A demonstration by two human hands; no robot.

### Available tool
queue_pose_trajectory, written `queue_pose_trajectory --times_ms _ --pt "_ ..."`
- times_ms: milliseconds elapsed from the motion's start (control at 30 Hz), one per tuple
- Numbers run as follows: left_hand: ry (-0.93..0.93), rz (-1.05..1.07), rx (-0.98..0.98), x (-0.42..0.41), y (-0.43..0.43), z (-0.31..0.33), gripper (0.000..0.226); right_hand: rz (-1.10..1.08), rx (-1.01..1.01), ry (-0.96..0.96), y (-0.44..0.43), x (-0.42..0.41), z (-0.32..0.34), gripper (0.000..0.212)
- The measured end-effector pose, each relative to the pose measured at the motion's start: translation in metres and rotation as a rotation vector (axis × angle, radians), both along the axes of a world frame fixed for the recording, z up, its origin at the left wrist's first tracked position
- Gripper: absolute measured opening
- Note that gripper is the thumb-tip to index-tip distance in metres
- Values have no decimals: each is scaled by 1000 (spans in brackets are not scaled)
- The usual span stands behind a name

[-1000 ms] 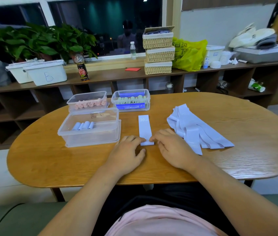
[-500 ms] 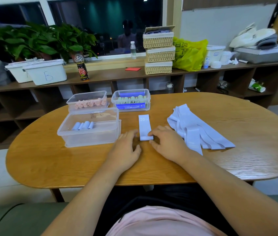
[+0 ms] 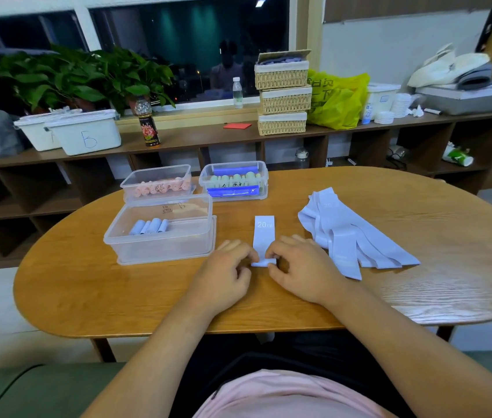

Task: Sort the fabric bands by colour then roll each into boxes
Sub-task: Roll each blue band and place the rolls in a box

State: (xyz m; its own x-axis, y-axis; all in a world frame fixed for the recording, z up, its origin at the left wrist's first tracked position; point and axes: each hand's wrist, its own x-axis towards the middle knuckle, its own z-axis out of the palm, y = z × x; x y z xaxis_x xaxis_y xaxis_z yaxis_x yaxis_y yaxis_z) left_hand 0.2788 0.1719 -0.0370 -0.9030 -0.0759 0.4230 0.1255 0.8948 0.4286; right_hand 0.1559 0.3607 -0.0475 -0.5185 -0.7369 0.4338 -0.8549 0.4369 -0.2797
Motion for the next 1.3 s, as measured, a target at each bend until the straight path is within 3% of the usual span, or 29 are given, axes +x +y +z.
queue_pose_trajectory --times_ms 233,400,600,733,933,1300 --pt "-19 8 -29 -2 1 -3 33 -41 -20 11 0 2 2 31" --pt "-43 36 -52 -4 0 -4 43 57 -66 52 2 6 4 20" --pt "-82 74 -58 -6 1 -3 56 13 -3 19 0 0 1 32" --pt "-61 99 -12 -7 0 -3 52 -30 19 -15 -4 -4 2 37" --pt "-57 102 2 -7 0 -2 49 -78 -2 -20 -17 -13 4 21" --pt "75 -33 -14 4 3 2 32 70 -69 -56 8 4 2 11"
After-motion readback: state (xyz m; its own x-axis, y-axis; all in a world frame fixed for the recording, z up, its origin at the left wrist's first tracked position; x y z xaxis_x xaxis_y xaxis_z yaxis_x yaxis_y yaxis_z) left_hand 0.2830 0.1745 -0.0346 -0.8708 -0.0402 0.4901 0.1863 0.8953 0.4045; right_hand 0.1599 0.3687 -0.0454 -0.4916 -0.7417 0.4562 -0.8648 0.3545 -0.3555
